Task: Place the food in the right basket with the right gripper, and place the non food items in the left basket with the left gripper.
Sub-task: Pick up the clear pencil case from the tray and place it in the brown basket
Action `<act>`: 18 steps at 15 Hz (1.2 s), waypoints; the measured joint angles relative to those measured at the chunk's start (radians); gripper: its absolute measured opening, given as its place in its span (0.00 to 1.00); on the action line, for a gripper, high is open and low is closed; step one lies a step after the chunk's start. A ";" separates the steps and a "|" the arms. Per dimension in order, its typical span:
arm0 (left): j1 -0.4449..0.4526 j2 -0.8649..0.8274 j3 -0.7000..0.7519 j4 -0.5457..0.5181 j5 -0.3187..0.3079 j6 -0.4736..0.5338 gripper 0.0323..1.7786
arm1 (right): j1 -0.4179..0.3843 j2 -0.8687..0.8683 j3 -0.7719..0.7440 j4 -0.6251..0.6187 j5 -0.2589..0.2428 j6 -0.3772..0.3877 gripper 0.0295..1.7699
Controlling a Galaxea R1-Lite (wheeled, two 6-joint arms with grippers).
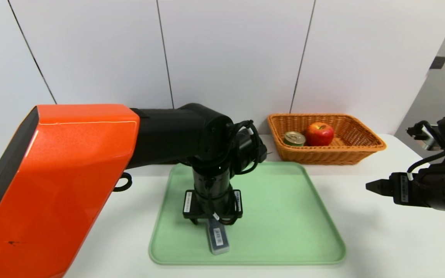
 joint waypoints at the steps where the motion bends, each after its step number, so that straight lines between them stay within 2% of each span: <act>1: 0.000 0.000 0.000 -0.001 -0.001 -0.001 0.64 | 0.000 0.001 0.000 0.000 0.000 0.000 0.96; 5: 0.001 0.000 0.000 -0.002 -0.003 -0.005 0.40 | 0.000 0.003 0.000 0.000 0.000 -0.001 0.96; 6: 0.001 0.000 0.000 -0.002 -0.003 -0.006 0.30 | 0.000 0.003 0.000 0.000 0.000 -0.001 0.96; 14: 0.002 -0.105 0.000 -0.090 -0.035 0.008 0.30 | 0.001 0.001 0.009 0.000 -0.002 -0.001 0.96; 18: 0.006 -0.253 0.000 -0.223 -0.074 0.114 0.30 | -0.001 -0.004 0.015 0.001 -0.010 -0.001 0.96</act>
